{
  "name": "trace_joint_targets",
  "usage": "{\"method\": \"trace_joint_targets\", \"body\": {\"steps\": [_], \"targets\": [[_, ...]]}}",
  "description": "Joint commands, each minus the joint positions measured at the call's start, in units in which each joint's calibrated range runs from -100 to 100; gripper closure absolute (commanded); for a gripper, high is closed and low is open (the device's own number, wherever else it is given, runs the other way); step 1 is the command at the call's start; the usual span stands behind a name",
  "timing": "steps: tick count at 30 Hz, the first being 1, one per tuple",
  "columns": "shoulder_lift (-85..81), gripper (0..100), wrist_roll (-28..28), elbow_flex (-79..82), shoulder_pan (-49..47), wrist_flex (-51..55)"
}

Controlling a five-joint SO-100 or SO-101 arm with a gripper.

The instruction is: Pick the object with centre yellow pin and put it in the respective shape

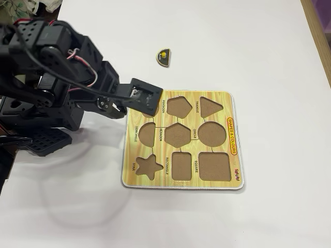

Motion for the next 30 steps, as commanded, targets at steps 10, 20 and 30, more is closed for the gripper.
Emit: {"method": "trace_joint_targets", "body": {"steps": [10, 20, 30], "targets": [[20.70, 99, 0.29, -29.14, -1.37, 14.66], [37.52, 99, 0.29, -47.30, -11.33, 19.93], [45.13, 99, -0.29, -55.31, -27.44, 19.07]]}}
